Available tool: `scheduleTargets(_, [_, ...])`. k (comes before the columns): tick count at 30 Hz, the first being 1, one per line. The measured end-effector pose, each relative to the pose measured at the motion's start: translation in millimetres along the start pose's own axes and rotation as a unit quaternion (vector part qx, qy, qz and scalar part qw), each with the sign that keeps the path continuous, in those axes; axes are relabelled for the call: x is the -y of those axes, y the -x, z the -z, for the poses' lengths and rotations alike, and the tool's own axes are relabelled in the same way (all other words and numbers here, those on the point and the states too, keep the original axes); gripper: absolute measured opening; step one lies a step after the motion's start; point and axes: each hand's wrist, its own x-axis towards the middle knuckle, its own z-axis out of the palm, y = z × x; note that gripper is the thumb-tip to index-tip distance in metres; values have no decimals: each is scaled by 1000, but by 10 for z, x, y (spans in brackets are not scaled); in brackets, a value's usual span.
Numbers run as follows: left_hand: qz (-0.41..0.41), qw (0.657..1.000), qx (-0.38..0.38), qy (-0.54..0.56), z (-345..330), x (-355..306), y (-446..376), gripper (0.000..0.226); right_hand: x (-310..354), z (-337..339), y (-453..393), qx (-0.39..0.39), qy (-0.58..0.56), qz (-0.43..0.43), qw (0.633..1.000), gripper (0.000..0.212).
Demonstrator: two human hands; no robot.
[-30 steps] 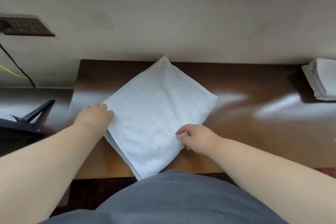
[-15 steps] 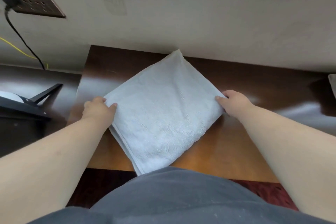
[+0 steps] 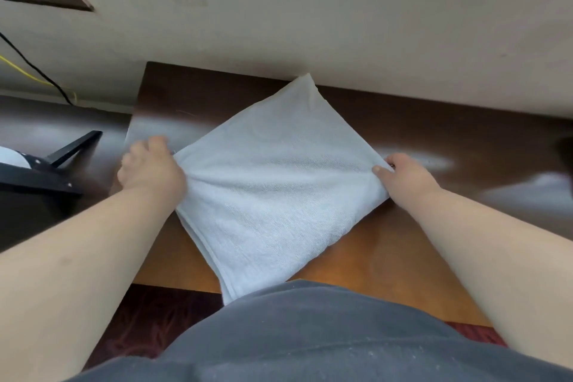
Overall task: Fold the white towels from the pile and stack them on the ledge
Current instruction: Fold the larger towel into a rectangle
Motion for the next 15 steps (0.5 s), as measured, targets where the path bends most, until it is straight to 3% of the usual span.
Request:
scheduleTargets(2, [-165, 984, -71, -6, 8, -283, 144, 62, 39, -37, 8, 18, 35, 12, 999, 43])
scheduleTargets(5, [-378, 924, -43, -40, -30, -845, 306, 62, 5, -149, 120, 25, 51, 38, 998, 60])
scheduleTargets(10, [-403, 909, 85, -67, -255, -1630, 195, 69, -45, -228, 104, 38, 83, 19, 996, 73])
scheduleTargets(15, [-368, 923, 58, -93, -440, -1818, -126, 84, -6, -253, 27, 66, 173, 26, 982, 64])
